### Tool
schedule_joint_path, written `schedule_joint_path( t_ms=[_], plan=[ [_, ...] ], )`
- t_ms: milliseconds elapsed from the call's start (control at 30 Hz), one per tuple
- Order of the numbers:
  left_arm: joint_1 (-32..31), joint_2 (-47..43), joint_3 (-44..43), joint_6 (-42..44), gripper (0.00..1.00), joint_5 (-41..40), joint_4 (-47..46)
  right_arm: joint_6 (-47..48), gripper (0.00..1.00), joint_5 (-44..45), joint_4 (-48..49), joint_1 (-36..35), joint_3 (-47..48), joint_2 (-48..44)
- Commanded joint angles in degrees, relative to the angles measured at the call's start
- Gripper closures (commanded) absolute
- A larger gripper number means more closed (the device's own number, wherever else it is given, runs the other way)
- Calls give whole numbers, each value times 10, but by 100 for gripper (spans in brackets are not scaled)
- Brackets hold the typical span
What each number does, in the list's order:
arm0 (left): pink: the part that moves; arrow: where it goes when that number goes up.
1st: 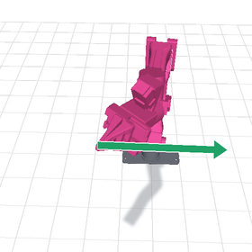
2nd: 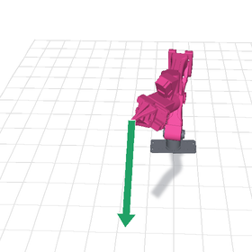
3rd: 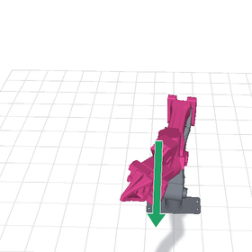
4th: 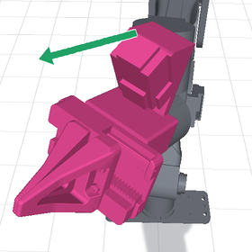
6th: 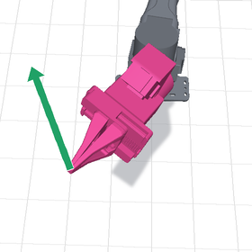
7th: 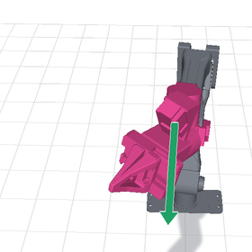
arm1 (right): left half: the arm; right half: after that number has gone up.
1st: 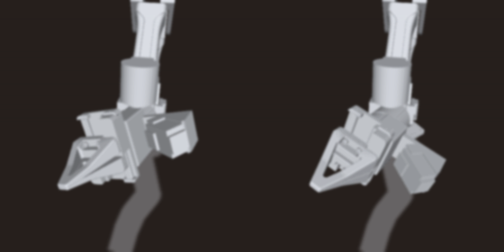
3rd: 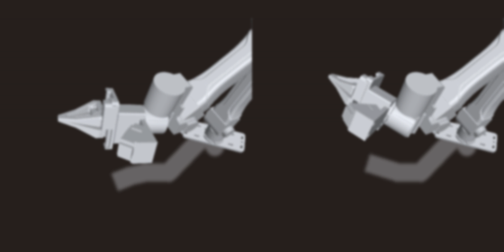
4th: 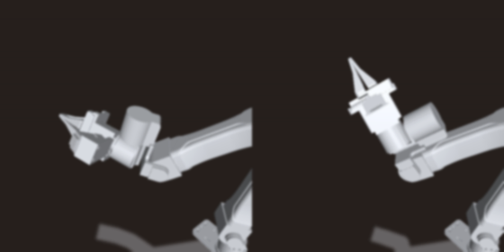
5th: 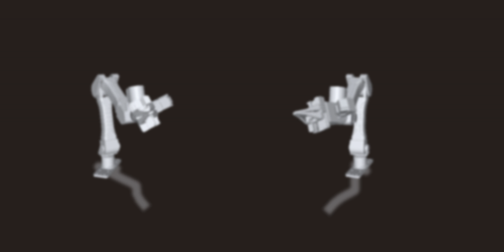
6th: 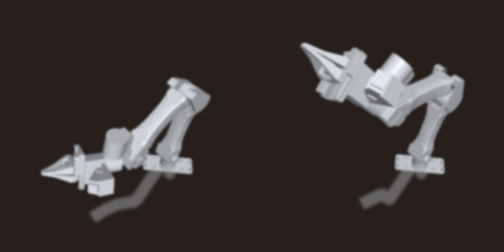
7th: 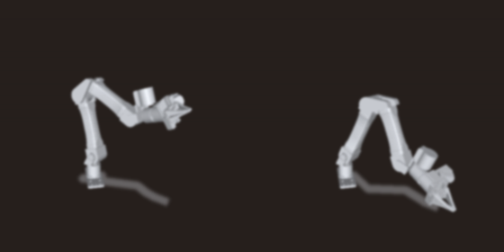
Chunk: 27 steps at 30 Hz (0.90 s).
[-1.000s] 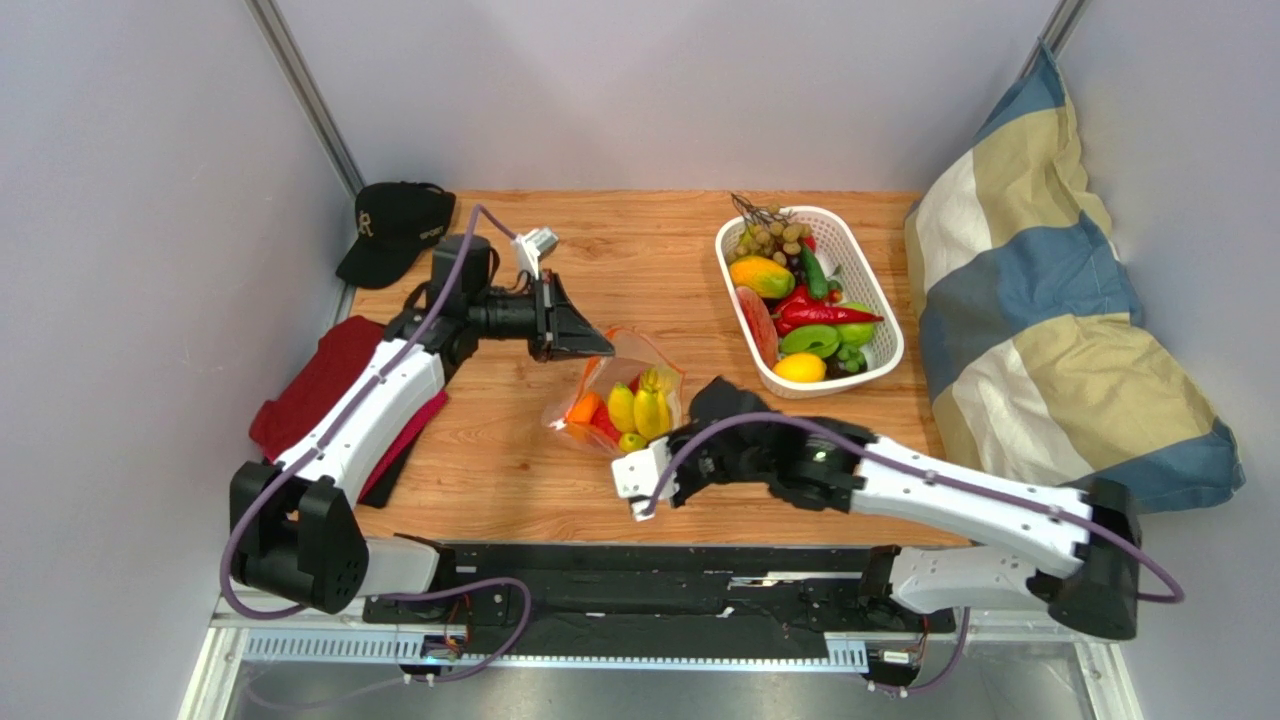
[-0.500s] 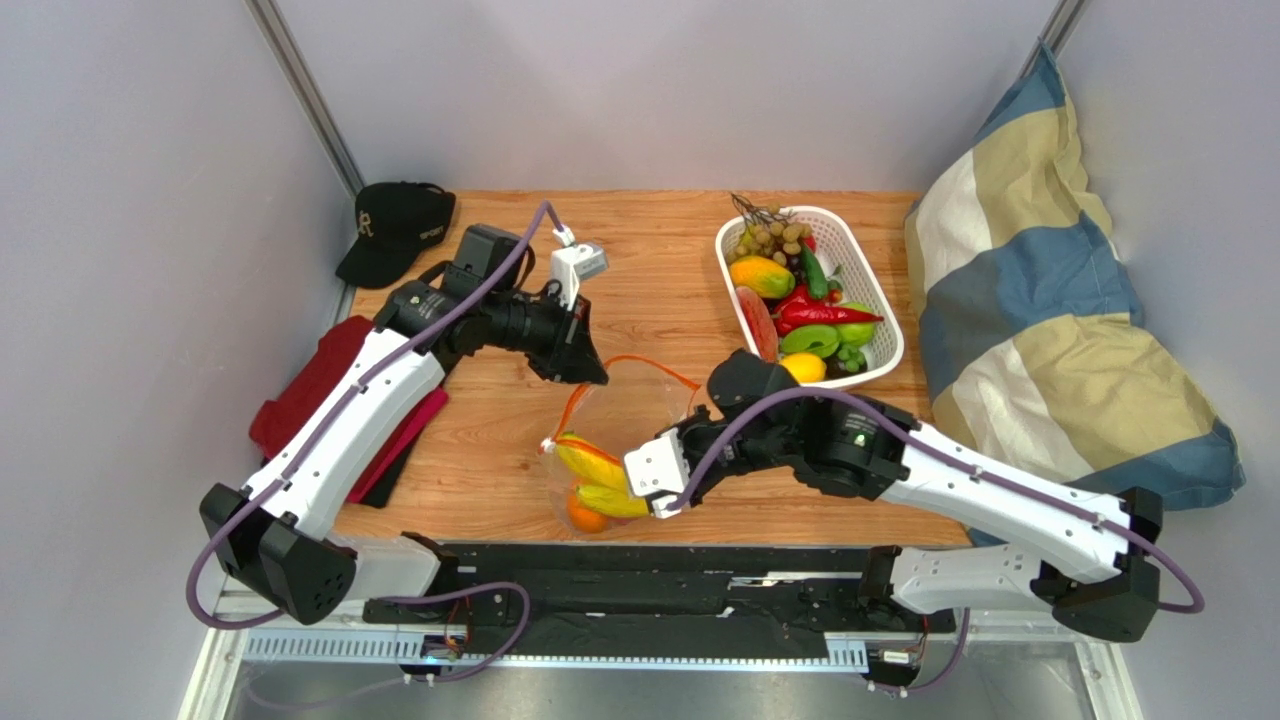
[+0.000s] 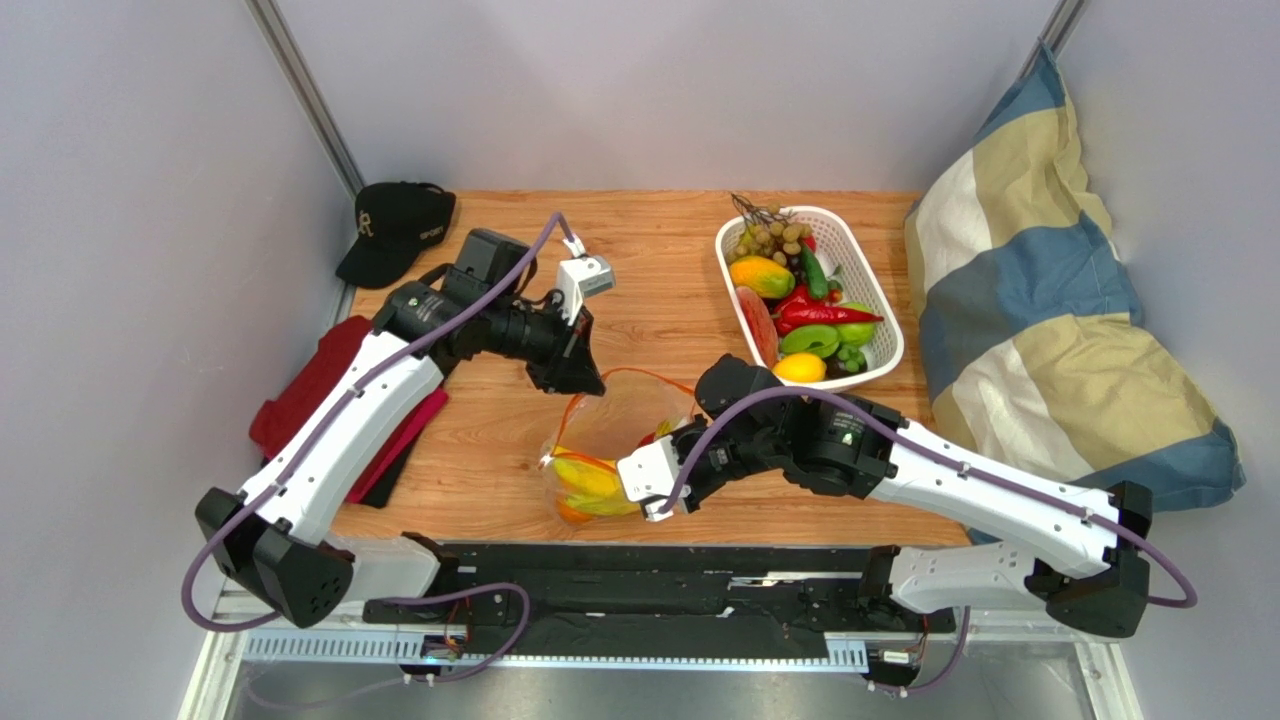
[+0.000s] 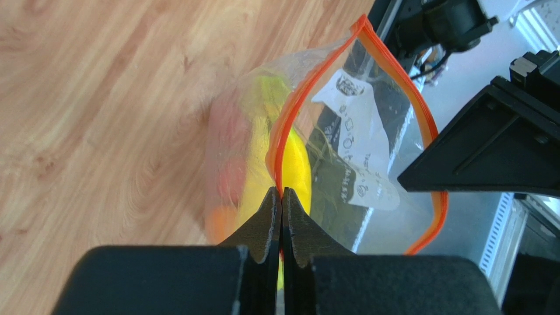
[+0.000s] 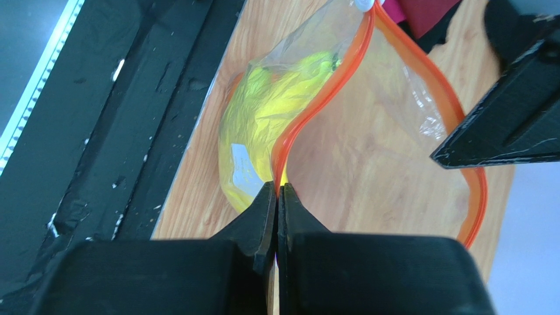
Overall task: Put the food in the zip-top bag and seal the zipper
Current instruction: Adjust the zipper food storage bag at the center of the board, then pick up the fake fruit from the bin.
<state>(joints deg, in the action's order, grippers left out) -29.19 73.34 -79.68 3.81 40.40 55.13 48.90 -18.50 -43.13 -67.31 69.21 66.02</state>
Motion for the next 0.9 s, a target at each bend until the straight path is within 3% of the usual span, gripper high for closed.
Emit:
schedule_joint_path(
  t_ms=[0,67,133,167,267,367,433,700,867],
  plan=[
    [-3,54,-22,26,100,-6,54,-20,100,7,31,-2,-37,-18],
    [-3,56,-23,15,100,-12,43,-42,96,18,38,-1,-43,-26],
    [-3,54,-25,5,100,-20,32,-60,74,40,45,0,-40,-30],
    [-3,57,-29,6,100,-23,31,-80,51,45,47,2,-36,-31],
    [-3,70,-42,11,100,-16,45,-126,26,46,53,33,-4,-34],
    [-3,68,-43,5,100,-15,41,-193,18,8,50,99,31,-38],
    [-3,66,-44,1,100,-14,38,-230,4,-33,41,166,53,-41],
    [-3,75,-58,-3,100,-7,38,-240,4,-99,20,429,94,45],
    [-3,78,-58,-6,100,-4,35,-203,10,-61,49,511,134,172]
  ],
)
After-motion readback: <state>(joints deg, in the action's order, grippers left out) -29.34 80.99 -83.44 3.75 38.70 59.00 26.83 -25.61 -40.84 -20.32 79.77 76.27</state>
